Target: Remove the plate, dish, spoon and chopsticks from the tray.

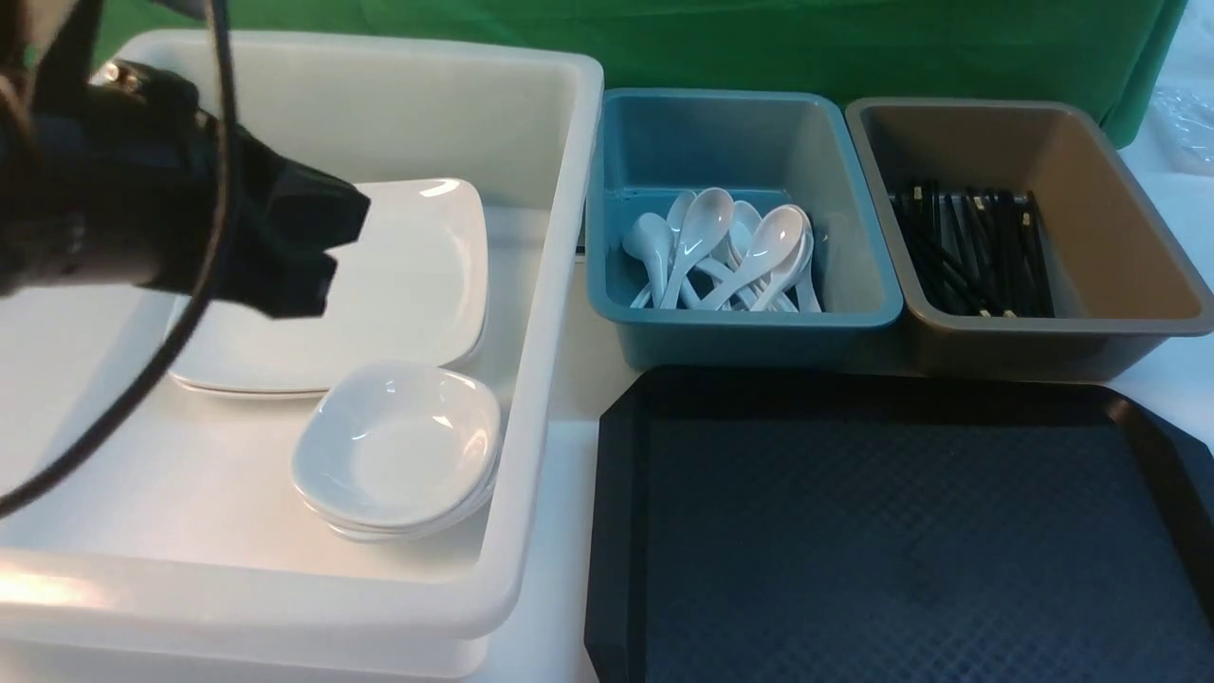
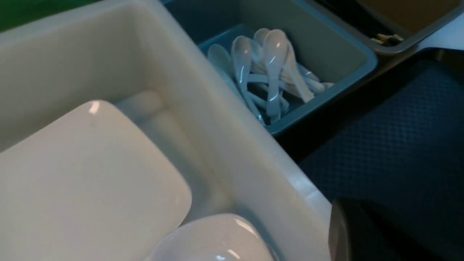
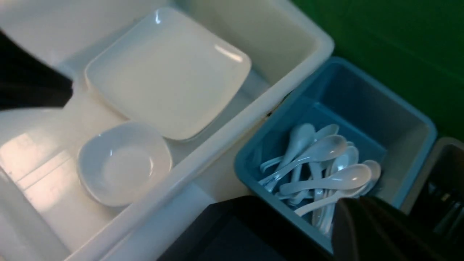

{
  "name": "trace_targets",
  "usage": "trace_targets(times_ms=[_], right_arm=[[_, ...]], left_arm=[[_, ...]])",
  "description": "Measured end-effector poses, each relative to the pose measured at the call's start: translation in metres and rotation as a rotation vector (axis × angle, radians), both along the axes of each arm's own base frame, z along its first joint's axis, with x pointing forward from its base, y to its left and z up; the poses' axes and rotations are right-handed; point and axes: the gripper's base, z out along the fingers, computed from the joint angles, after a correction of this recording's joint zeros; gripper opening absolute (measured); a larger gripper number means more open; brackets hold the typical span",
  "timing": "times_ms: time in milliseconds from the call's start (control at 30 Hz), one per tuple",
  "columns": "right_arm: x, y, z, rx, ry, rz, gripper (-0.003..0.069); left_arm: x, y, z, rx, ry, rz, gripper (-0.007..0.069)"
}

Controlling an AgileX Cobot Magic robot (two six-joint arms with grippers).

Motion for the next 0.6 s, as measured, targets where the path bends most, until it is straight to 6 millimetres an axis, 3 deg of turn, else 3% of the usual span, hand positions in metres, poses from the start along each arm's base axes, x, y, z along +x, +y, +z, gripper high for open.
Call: trace_targets(times_ms=[100,267,400,600], right_arm=[[-0.034,-0.029,0.009,0.093,-0.082,-0.009,0.0024],[-0.075,-0.067,-0.008,0.227,-0.239,-0.021,0.0024],[-0.118,-0.102,-0.057,0.331,-0.416,-0.001,0.0024],[-0.158,-0.128,-0.136,0.465,-0.614,0.081,0.0024]], left_arm=[[-0.017,0.003,0.013,-0.024,-0.049,-0.003,0.0001],[-0.038,0.007,0.021,-0.027,-0.058,-0.032,0.0002],[-0.058,0.009,0.015,-0.051,-0.046,-0.054,0.0002],[-0.083,0.013,-0.014,-0.100,-0.006,-0.052,0.0002]])
